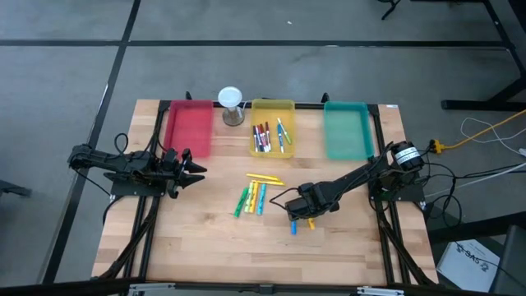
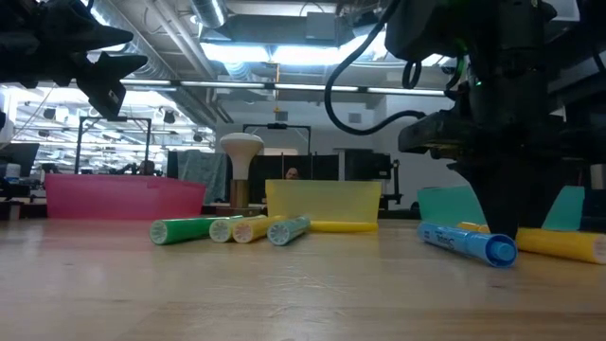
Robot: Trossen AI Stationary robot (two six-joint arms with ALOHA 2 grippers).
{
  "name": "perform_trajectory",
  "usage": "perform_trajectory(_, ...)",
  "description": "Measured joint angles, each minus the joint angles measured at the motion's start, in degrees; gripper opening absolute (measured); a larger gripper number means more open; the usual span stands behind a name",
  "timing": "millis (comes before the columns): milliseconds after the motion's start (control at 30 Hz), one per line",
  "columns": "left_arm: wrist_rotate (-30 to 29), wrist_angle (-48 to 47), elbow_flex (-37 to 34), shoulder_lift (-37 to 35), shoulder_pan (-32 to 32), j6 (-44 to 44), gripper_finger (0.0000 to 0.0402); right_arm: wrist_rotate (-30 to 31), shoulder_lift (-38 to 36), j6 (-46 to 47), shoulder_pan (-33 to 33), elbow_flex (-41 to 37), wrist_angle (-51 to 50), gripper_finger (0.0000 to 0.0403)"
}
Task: Pick & Place Markers
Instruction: Put the right yellow highlighter into the blue bin
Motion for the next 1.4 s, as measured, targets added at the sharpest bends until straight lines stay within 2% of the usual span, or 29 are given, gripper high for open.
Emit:
perform_trajectory(700, 0.00, 0.01, 0.00, -0.01, 0.02, 0.00, 0.0143, -0.75, 0.00, -0.02, 0.00, 0.08, 0.18, 0.0063)
perform_trajectory(1200, 0.00, 0.00, 0.00, 0.00, 0.02, 0.00, 0.0143, -0.73, 0.04, -8.22, -2.32, 9.57, -13.07, 0.0063)
perform_trajectory(1400, 0.00, 0.00, 0.00, 0.00, 0.02, 0.00, 0.0143, 3.60, -2.77, -11.79, -4.61, 13.26, -18.22, 0.0063)
